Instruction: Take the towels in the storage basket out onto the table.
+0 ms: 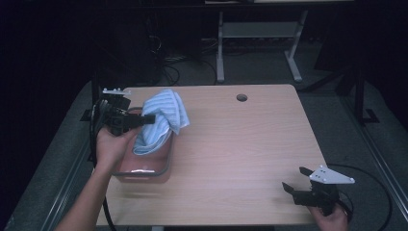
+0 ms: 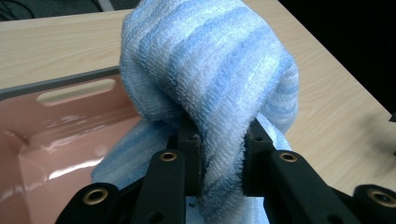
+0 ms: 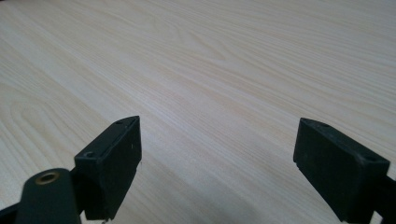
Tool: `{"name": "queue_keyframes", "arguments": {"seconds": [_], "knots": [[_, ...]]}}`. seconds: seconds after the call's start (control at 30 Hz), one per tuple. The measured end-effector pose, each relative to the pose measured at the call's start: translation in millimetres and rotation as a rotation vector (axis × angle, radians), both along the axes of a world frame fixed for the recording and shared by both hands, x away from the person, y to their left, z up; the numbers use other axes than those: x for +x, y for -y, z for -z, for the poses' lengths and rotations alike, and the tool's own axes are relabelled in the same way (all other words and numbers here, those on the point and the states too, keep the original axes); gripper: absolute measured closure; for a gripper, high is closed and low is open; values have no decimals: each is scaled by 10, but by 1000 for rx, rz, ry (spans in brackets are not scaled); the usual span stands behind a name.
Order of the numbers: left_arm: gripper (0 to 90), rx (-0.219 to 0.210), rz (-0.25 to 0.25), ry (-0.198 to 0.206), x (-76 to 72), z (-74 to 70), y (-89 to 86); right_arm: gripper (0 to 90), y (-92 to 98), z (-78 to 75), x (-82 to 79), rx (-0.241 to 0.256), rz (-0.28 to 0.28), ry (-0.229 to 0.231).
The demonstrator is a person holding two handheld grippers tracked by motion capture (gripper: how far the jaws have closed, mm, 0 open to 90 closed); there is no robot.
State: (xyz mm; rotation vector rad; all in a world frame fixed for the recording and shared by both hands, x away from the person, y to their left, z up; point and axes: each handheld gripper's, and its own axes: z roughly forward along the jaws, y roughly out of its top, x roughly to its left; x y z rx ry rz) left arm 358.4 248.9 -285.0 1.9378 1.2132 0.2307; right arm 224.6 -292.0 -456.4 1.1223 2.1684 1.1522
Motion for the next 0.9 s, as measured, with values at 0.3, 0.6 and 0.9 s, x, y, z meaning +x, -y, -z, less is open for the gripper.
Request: {"name": "queue_keyframes", "arguments": {"seconds": [0.3,0.6,0.9], "knots": [[743,8,48,-5,33,28,180,148,7,7,6,5,3,-3],[743,6,70,-7,66,42,321,148,2,18,13,8,0,-8],[743,9,97,-11,104,38,482,148,9,25,19,11,-3,-7]]}}
